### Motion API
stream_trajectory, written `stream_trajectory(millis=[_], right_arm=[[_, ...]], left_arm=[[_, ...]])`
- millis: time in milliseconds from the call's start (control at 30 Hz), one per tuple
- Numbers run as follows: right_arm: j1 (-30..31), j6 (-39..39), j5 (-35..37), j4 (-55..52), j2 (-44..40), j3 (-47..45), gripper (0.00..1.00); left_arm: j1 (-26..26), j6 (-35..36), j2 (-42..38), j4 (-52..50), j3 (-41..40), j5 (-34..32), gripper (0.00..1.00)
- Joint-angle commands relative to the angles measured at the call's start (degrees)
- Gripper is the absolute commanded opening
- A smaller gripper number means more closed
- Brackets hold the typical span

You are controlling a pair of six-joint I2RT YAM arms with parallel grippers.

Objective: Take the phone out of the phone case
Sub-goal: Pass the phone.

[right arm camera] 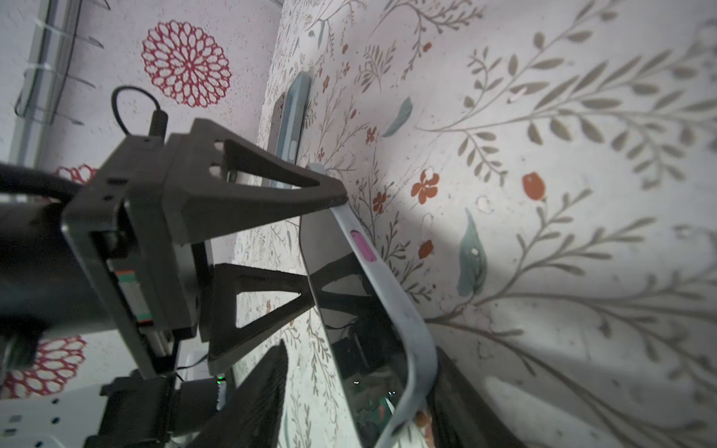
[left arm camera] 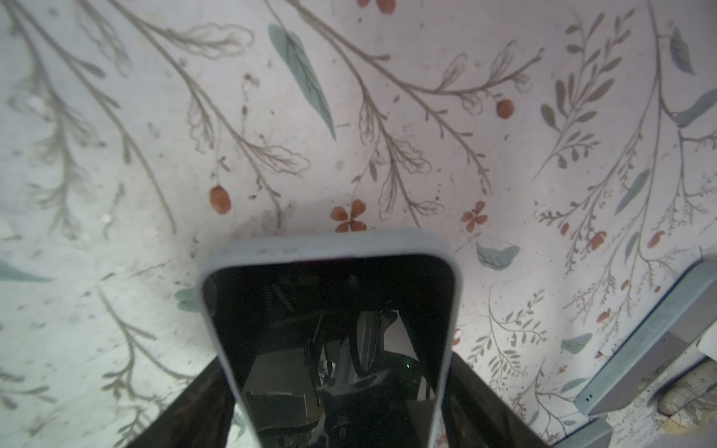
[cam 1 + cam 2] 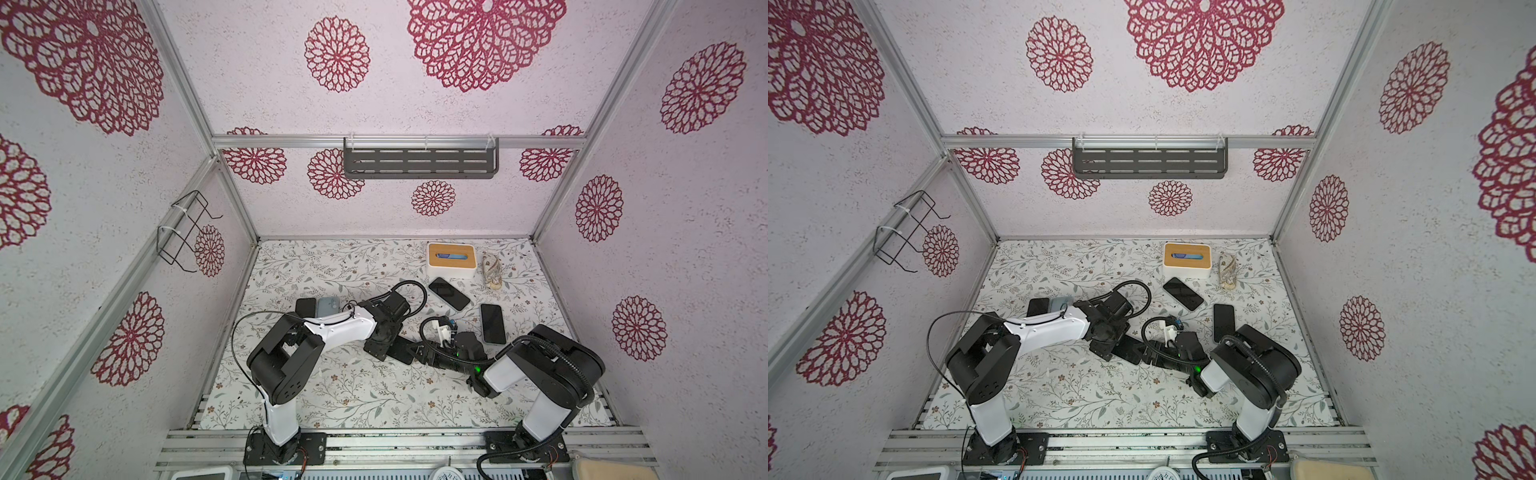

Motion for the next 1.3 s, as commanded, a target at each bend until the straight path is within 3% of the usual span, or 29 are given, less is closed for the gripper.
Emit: stream_trajectory(millis=[0, 267, 400, 600, 733, 867, 1000, 1100, 1267], right_arm=[[-0.18, 0.29, -1.16, 4.03, -1.02, 1.00, 0.43], [-0.18, -3.42, 0.64, -4.35, -9.34, 1.35, 0.10], [-0.26, -5.81, 1.58, -10.91, -15.73, 1.16, 0.00], [-0.53, -8.75, 4.09, -21.08, -27.32, 0.93, 0.00], [-1.03, -10.57, 5.89, -27.86, -35.64, 1.72, 0.00], [-2.63, -11.63, 5.67, -31.89, -42.52, 2.29, 0.00], [-5.05, -11.17, 3.50, -31.74, -47.15, 2.52, 0.00], [-6.46, -10.13, 2.04, -30.00, -49.32, 3.15, 0.00], [-7.69, -7.07, -0.77, -25.74, -48.96, 5.90, 0.00]], left_arm=[[-0.89, 1.72, -2.94, 2.62, 0.33, -0.11, 0.56], [-1.90, 4.24, -5.44, 5.71, -0.62, -1.01, 0.58], [-2.03, 7.40, -8.12, 6.98, -1.62, -3.80, 0.77], [-2.09, 12.33, -15.61, 15.11, -7.43, -8.70, 0.95], [-2.01, 17.51, -21.24, 23.79, -13.46, -10.34, 1.00], [-2.17, 24.69, -28.98, 37.23, -21.89, -12.21, 0.97], [-2.01, 33.76, -34.96, 56.48, -32.02, -8.99, 0.97], [-1.63, 36.23, -36.63, 68.40, -37.36, -4.87, 0.97], [-1.61, 36.91, -32.04, 87.51, -41.24, 2.78, 0.97]])
